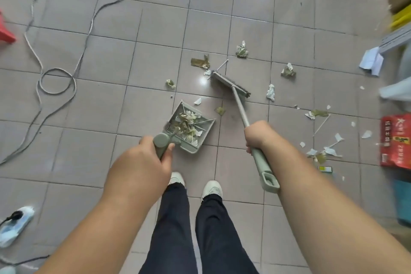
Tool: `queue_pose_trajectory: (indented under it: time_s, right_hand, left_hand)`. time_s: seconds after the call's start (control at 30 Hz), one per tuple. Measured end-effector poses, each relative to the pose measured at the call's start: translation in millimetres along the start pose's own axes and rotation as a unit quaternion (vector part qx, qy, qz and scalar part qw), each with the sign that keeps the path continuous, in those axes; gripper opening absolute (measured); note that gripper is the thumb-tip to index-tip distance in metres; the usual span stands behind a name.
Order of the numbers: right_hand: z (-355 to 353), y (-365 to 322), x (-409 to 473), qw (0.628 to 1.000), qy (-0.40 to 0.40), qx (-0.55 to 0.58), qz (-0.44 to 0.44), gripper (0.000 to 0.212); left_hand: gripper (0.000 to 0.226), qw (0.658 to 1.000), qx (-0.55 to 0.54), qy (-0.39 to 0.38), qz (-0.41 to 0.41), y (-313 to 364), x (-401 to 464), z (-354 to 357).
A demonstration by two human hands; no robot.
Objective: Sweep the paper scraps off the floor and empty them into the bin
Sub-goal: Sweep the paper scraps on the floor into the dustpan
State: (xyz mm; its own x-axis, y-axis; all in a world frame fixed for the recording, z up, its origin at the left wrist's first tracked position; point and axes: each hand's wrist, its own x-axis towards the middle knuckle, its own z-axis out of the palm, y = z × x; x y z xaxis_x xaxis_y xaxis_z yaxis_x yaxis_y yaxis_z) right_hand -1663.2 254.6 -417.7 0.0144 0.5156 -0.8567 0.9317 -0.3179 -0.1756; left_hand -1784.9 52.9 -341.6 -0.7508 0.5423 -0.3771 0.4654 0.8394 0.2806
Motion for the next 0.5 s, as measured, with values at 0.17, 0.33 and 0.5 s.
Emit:
queue_pose_trajectory:
  time_s: [0.17, 0.33, 0.5]
  right_hand:
    - [11, -14, 9, 0.998, -0.053, -0.035, -0.004, 0.015]
    - [10, 4, -21, 0.992, -0.087, -0.088, 0.029, 0.024]
    - [-31, 28, -59, 0.993, -0.097, -0.063, 0.007, 0.028]
  left_hand:
    - [0.033, 0.999, 0.002, -0.031, -0.011, -3, 28, -12]
    - [0.035, 0.999, 0.015, -0.043, 0.015, -4, 41, -17]
    - [0.034, 0.998, 0.003, -0.058, 0.025, -9, 45, -22]
